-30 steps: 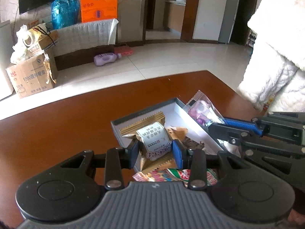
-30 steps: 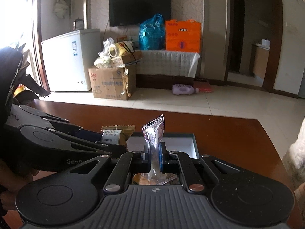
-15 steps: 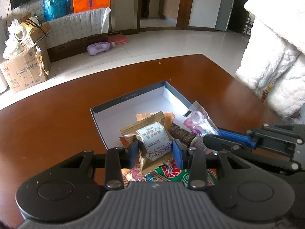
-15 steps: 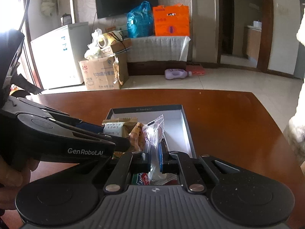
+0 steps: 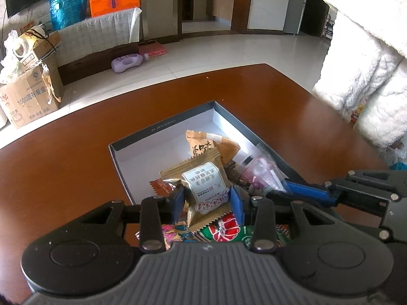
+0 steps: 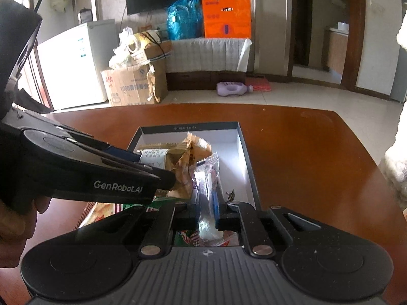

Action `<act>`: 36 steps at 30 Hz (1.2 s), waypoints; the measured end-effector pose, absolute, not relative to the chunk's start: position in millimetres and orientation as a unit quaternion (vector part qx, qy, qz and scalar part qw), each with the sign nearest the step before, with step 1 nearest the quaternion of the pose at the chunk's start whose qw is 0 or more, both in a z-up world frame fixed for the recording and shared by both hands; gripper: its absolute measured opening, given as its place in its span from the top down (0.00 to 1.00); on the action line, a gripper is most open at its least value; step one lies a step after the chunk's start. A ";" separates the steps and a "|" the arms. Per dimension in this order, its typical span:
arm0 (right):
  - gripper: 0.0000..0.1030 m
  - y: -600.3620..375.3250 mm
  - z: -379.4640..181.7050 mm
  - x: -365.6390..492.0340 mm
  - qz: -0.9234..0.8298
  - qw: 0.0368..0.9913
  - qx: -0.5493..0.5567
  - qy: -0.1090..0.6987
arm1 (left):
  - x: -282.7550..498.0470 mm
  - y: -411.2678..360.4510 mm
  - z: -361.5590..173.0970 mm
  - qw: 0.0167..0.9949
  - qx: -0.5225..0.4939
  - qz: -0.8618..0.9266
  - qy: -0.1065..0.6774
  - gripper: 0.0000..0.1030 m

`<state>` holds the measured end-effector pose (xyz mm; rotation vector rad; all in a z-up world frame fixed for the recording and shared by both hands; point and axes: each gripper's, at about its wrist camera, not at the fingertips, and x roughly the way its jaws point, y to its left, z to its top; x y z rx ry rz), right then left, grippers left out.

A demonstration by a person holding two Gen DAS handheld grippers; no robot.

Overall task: Organize snacks
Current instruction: 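Open the left tool to drop the pastry packet while the right tool releases the clear packet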

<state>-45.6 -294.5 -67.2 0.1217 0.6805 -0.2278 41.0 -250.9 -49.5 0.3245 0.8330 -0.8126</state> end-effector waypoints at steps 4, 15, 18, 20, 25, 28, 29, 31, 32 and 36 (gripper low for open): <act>0.83 -295.0 -70.8 -47.5 -0.118 0.935 0.062 0.329 | 39.0 -252.4 -51.1 0.827 0.167 -0.377 0.383 0.62; 0.72 -295.0 -68.9 -56.0 -0.129 0.939 0.073 0.310 | 35.7 -245.9 -43.3 0.837 0.182 -0.364 0.366 0.35; 0.70 -296.6 -64.8 -60.9 -0.133 0.942 0.080 0.297 | 33.1 -244.2 -35.1 0.843 0.188 -0.362 0.351 0.29; 0.70 -297.5 -62.6 -63.2 -0.133 0.944 0.086 0.290 | 31.7 -243.4 -30.5 0.844 0.191 -0.362 0.345 0.27; 0.65 -299.4 -59.0 -67.3 -0.137 0.946 0.091 0.281 | 27.6 -240.6 -23.3 0.850 0.194 -0.358 0.335 0.17; 0.61 -300.3 -59.3 -70.9 -0.139 0.946 0.095 0.276 | 27.2 -239.5 -22.6 0.850 0.192 -0.355 0.338 0.17; 0.60 -300.4 -60.0 -71.9 -0.140 0.946 0.096 0.275 | 26.8 -238.7 -22.4 0.851 0.192 -0.353 0.339 0.17; 0.59 -300.4 -60.9 -73.8 -0.140 0.947 0.100 0.273 | 25.8 -236.9 -22.5 0.852 0.194 -0.348 0.339 0.16; 0.59 -300.2 -61.0 -74.3 -0.139 0.946 0.102 0.274 | 24.9 -235.7 -22.1 0.854 0.194 -0.345 0.337 0.16; 0.56 -298.7 -60.6 -75.6 -0.134 0.948 0.102 0.271 | 23.7 -233.7 -22.0 0.858 0.202 -0.334 0.335 0.15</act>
